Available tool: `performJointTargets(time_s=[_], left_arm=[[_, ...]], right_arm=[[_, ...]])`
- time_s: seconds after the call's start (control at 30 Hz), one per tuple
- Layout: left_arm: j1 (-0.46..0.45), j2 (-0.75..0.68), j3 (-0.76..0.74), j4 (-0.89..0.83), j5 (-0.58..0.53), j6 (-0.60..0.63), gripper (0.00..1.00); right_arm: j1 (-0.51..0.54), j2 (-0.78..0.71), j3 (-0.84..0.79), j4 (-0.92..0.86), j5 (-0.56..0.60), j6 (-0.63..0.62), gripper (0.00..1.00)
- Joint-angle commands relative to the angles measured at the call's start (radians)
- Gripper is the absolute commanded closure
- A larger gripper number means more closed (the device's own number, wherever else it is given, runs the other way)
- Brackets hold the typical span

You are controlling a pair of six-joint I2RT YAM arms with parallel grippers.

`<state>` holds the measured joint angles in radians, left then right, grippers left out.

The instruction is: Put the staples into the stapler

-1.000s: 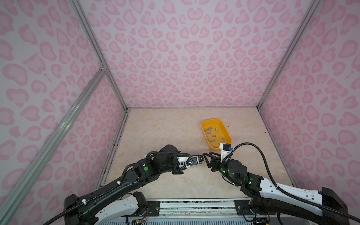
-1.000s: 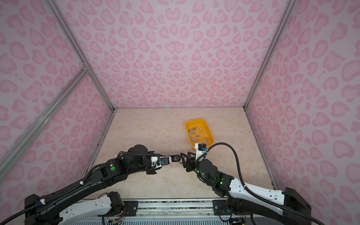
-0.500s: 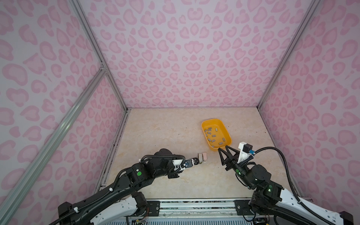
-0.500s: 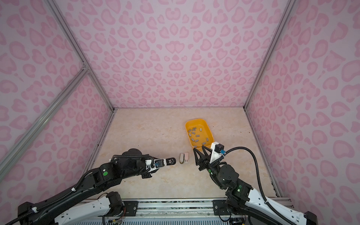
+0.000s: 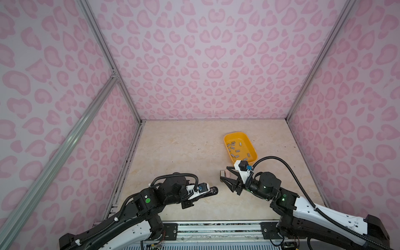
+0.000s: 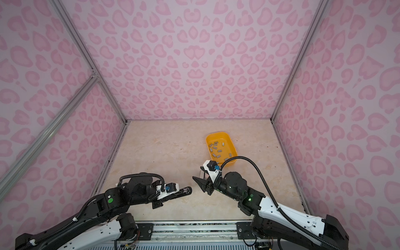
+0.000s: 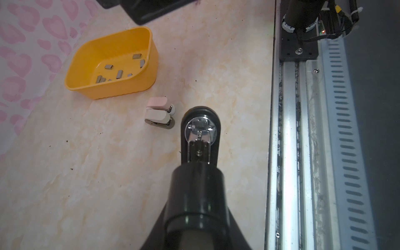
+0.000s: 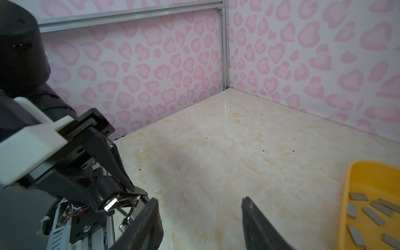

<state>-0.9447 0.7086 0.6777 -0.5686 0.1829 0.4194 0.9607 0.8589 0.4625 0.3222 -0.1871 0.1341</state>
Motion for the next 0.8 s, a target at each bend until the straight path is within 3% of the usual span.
performJointTargets(time_s=[0.0, 0.1, 0.2, 0.4, 0.6, 0.77], left_arm=[[0.0, 0.012, 0.015, 0.062, 0.049, -0.017, 0.96], [0.0, -0.004, 0.002, 0.079, 0.049, -0.018, 0.96], [0.0, -0.02, -0.008, 0.09, 0.047, -0.018, 0.96], [0.0, 0.007, 0.005, 0.08, 0.062, -0.004, 0.96], [0.001, 0.008, 0.007, 0.078, 0.078, 0.004, 0.96], [0.0, 0.021, 0.02, 0.07, 0.082, 0.011, 0.96]], right_arm=[[-0.001, 0.033, -0.019, 0.053, -0.18, -0.059, 0.42], [-0.001, 0.054, -0.026, 0.044, -0.263, -0.085, 0.42], [0.0, 0.07, -0.038, 0.07, -0.275, -0.086, 0.41], [0.005, 0.139, 0.002, 0.071, -0.413, -0.102, 0.49], [0.037, 0.207, 0.017, 0.085, -0.437, -0.108, 0.51], [0.069, 0.258, 0.038, 0.072, -0.463, -0.144, 0.61]])
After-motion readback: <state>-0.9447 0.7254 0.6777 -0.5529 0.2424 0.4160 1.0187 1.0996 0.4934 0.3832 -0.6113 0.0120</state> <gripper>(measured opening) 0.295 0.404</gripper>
